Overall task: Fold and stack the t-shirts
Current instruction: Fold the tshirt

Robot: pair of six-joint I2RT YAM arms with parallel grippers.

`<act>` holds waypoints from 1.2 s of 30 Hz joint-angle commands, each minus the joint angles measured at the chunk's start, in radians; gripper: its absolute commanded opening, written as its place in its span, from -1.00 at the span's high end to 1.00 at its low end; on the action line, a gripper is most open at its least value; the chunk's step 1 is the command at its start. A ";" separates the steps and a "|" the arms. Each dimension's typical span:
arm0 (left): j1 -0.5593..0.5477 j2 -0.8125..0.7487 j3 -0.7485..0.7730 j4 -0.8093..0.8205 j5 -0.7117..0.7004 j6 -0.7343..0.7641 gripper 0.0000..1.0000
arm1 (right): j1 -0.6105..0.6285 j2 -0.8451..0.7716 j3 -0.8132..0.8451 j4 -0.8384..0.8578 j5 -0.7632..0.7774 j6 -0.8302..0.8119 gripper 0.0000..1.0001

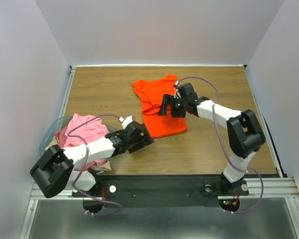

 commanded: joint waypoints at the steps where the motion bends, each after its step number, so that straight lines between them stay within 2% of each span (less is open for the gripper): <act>1: -0.013 -0.069 -0.051 0.021 -0.014 -0.058 -0.86 | 0.029 0.099 0.108 0.083 -0.077 -0.031 -1.00; 8: -0.015 -0.121 -0.088 0.000 -0.029 -0.079 -0.91 | 0.031 0.252 0.261 0.087 -0.013 -0.050 -1.00; 16: -0.015 -0.164 -0.077 -0.049 -0.060 -0.089 -0.92 | 0.028 0.383 0.514 0.086 0.222 -0.051 -1.00; 20: -0.015 -0.187 -0.092 -0.048 -0.060 -0.101 -0.92 | 0.014 0.359 0.542 0.083 0.255 -0.039 -1.00; 23: -0.015 -0.191 -0.091 -0.045 -0.074 -0.098 -0.92 | 0.013 0.285 0.470 0.081 0.282 -0.047 -1.00; 29: -0.010 -0.109 -0.033 -0.005 -0.077 -0.055 -0.92 | -0.006 -0.063 0.036 0.046 0.412 0.044 -1.00; 30: -0.008 -0.074 -0.001 -0.002 -0.075 -0.049 -0.88 | -0.022 -0.156 -0.089 0.038 0.412 0.068 -1.00; 32: -0.004 -0.021 0.041 0.000 -0.071 -0.030 -0.80 | -0.036 -0.243 -0.212 0.038 0.423 0.174 -1.00; 34: 0.002 0.010 0.062 0.001 -0.074 -0.027 -0.76 | -0.039 -0.307 -0.338 0.049 0.440 0.205 -1.00; 36: 0.008 0.047 0.081 0.012 -0.074 -0.024 -0.72 | -0.041 -0.356 -0.380 0.051 0.425 0.207 -1.00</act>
